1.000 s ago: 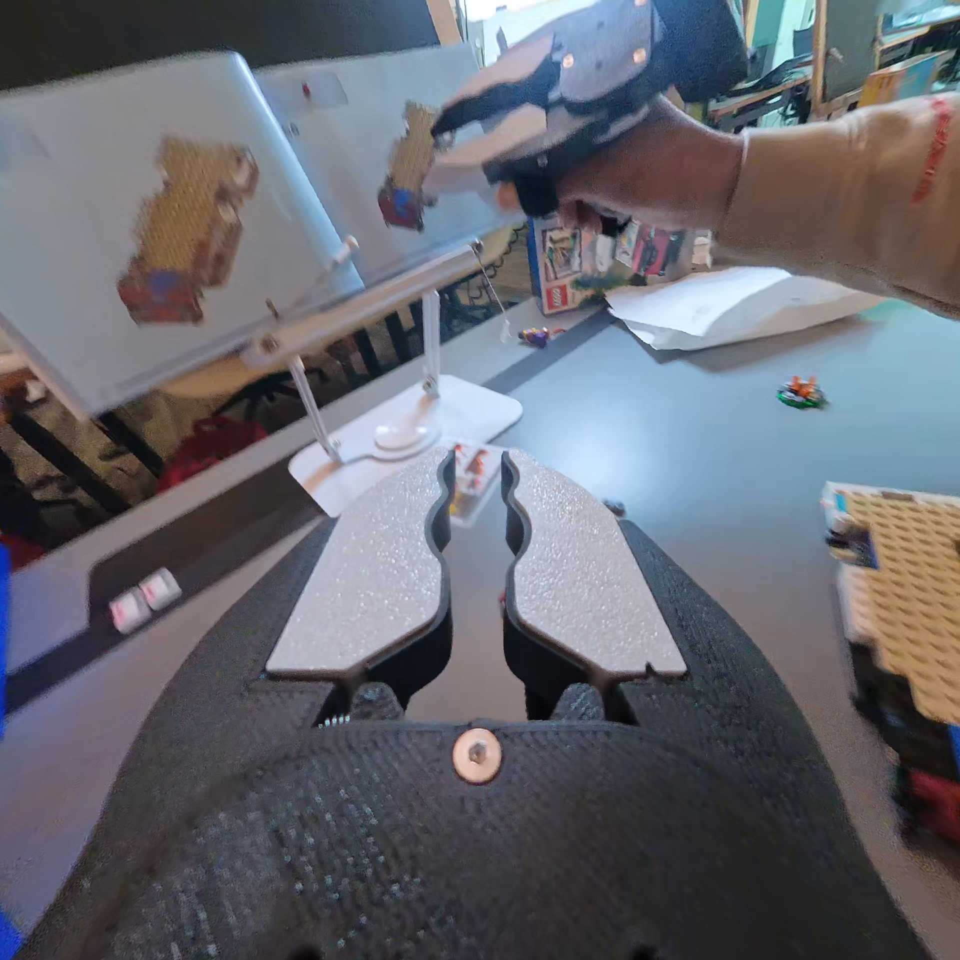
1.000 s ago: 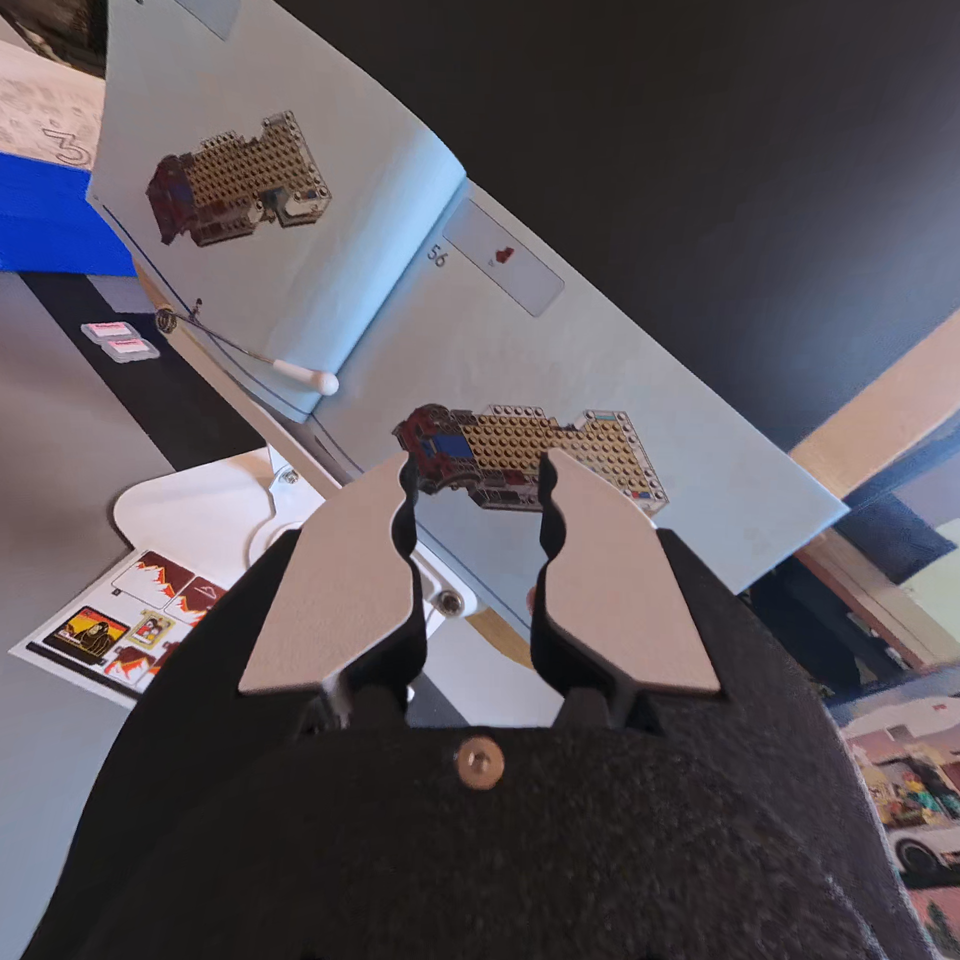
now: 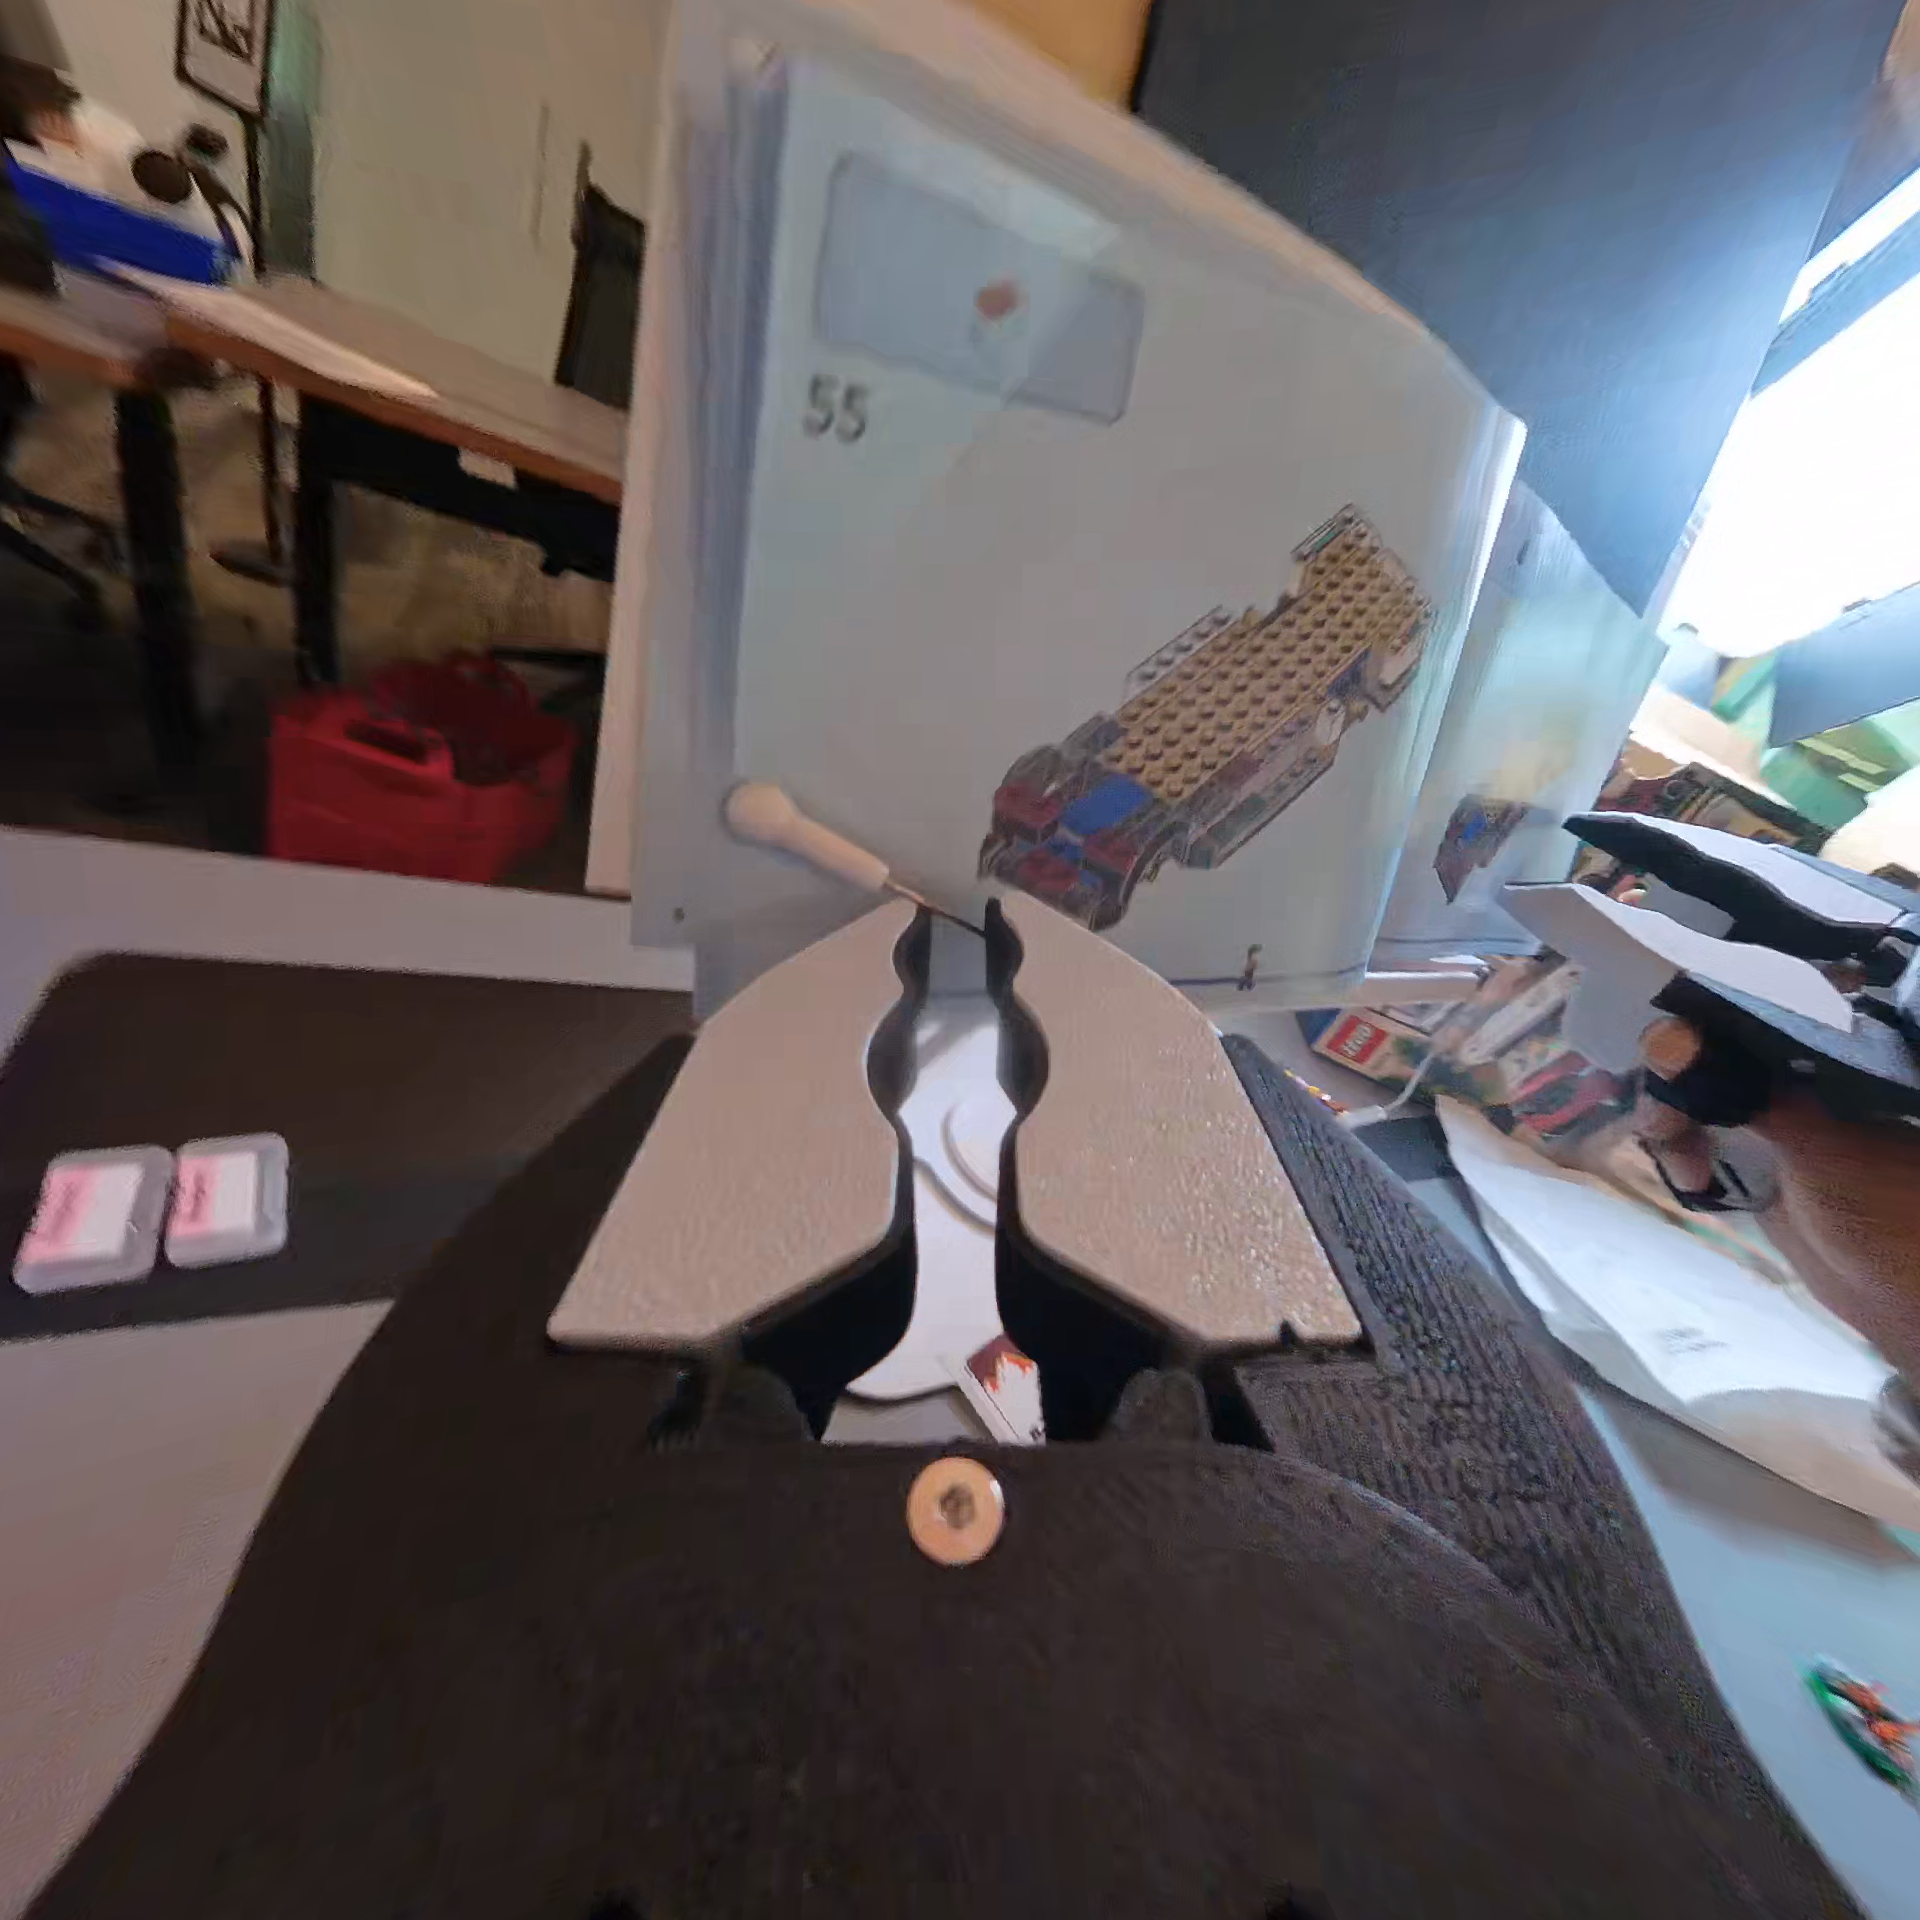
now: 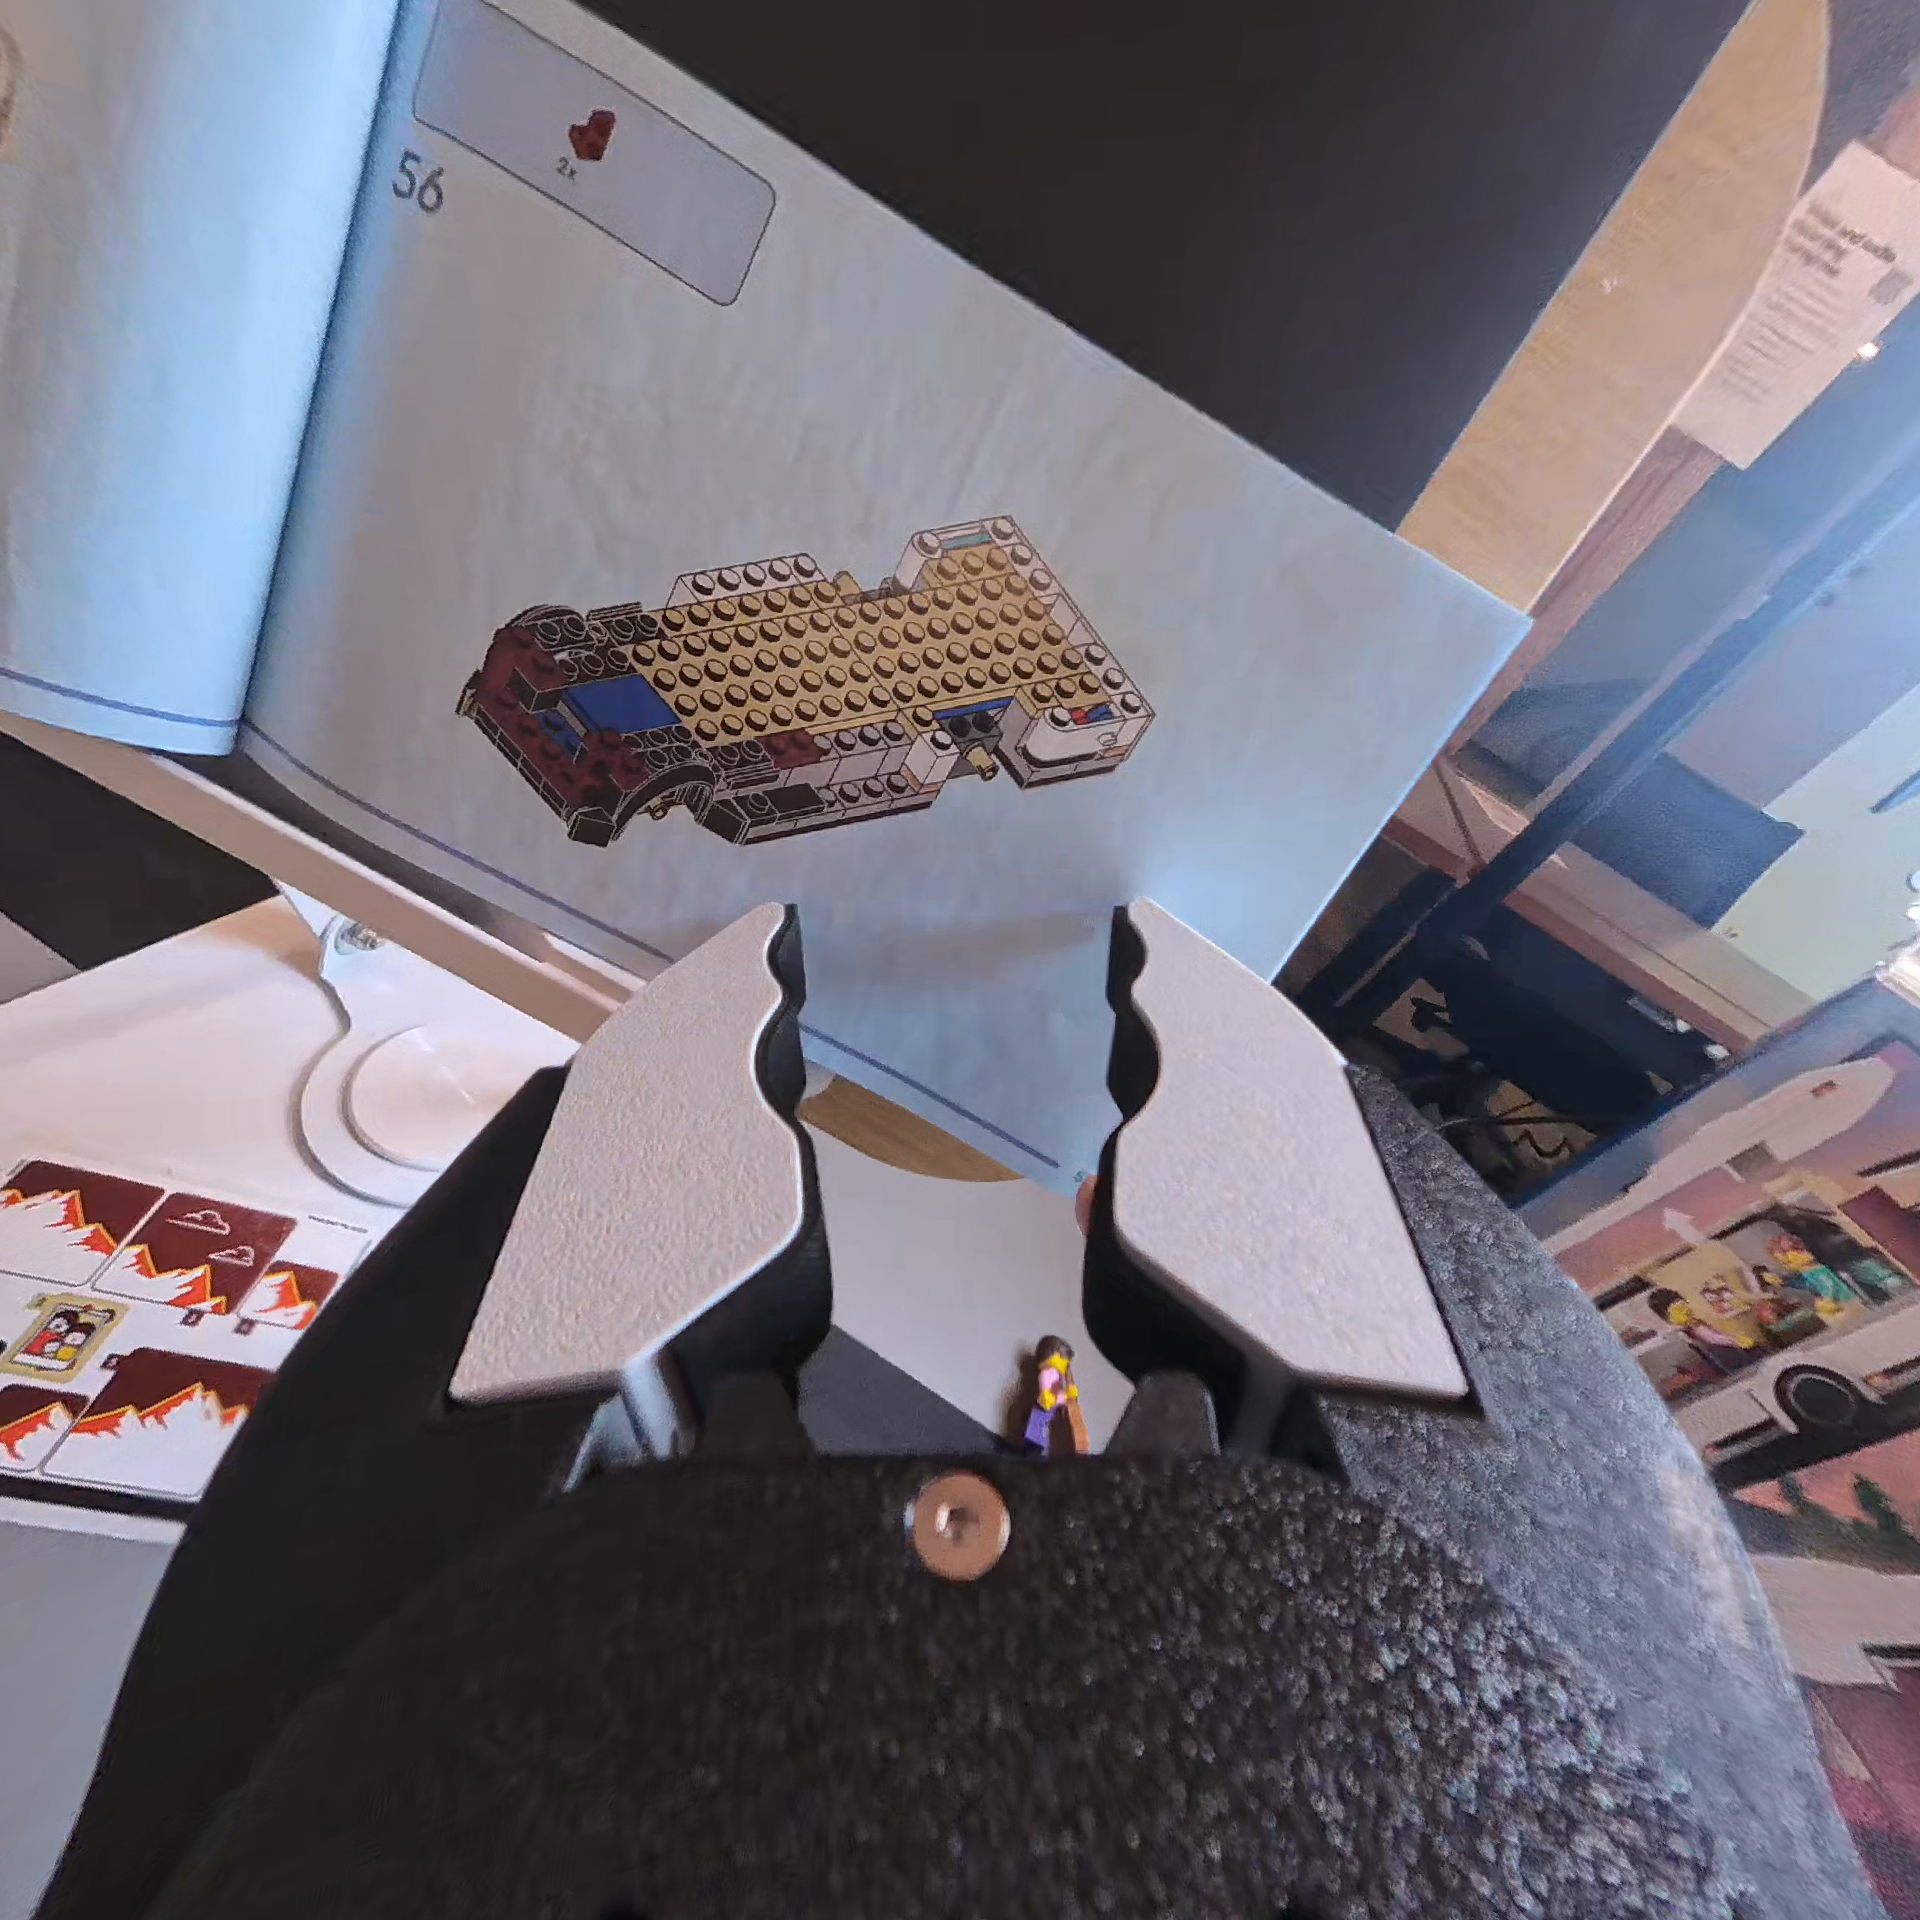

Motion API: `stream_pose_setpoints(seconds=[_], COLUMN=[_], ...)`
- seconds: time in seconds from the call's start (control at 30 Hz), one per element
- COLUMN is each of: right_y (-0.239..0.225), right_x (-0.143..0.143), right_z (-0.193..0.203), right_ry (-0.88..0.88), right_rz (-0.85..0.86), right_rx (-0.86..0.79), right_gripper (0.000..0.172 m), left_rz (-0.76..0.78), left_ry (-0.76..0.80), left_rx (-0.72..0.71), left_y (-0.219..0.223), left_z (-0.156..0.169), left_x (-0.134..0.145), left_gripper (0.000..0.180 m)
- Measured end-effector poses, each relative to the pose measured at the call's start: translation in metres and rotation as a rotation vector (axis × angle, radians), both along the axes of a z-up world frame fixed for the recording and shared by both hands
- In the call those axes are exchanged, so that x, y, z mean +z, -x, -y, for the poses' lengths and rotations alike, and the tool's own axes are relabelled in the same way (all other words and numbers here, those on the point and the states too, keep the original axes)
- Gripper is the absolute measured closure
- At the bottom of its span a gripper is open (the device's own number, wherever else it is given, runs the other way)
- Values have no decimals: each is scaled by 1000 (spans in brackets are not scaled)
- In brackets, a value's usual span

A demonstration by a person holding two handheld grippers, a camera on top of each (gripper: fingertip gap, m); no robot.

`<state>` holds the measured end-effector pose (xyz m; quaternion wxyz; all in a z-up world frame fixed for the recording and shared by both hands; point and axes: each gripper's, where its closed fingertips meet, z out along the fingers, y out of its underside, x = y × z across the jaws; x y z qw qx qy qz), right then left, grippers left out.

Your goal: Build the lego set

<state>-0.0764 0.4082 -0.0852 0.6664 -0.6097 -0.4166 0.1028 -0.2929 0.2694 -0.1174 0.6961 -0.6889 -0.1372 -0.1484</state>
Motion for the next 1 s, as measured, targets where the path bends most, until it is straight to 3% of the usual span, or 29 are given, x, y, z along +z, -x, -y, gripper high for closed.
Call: stream_pose_setpoints(seconds=[0.1, 0.23, 0.57, 0.63, 0.93, 1.0], right_y=[-1, -4, 3, 2, 4, 3], right_x=[20, 46, 46, 47, 43, 44], right_z=[0, -8, -24, -26, -18, -16], right_ry=[-57, -72, -31, -35, -27, -34], right_rz=[-43, -103, -97, -108, -85, -75], right_rx=[3, -1, -5, -12, 48, 49], right_gripper=[104, 90, 83, 87, 144, 143], left_rz=[108, 68, 42, 30, -86, -122], left_ry=[12, 19, 24, 24, -13, -27], left_rx=[-60, -67, -83, -85, -4, 7], left_y=[-2, 0, 3, 3, 7, 5], left_z=[8, 11, 5, 5, 15, 18], left_x=[-17, -19, -14, -15, -2, 5], left_gripper=[165, 157, 157, 157, 159, 160])
